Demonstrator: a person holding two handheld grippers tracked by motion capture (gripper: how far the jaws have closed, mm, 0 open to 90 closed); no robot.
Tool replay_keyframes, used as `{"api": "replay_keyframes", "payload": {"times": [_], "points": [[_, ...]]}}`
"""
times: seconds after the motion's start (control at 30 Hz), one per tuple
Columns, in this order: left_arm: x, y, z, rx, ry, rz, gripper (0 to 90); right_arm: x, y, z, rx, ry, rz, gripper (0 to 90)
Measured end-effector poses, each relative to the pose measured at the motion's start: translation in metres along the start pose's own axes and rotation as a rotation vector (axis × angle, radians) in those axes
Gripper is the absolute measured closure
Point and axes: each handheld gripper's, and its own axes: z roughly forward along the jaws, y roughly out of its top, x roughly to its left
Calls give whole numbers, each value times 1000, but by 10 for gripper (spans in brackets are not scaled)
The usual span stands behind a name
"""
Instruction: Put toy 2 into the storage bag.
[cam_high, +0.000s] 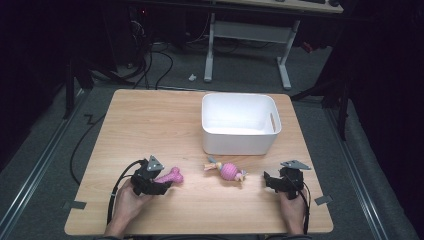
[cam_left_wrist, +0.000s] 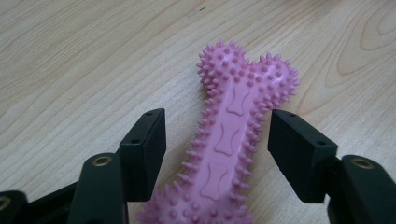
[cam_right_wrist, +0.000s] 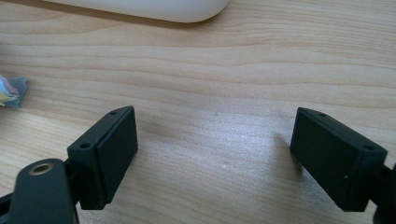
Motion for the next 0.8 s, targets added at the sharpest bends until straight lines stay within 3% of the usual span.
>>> {"api": "replay_keyframes", "payload": {"times": [0.8], "points": [[0, 1, 10, 38, -33, 36, 484, 0, 0, 0, 0, 0, 2, 150]]}}
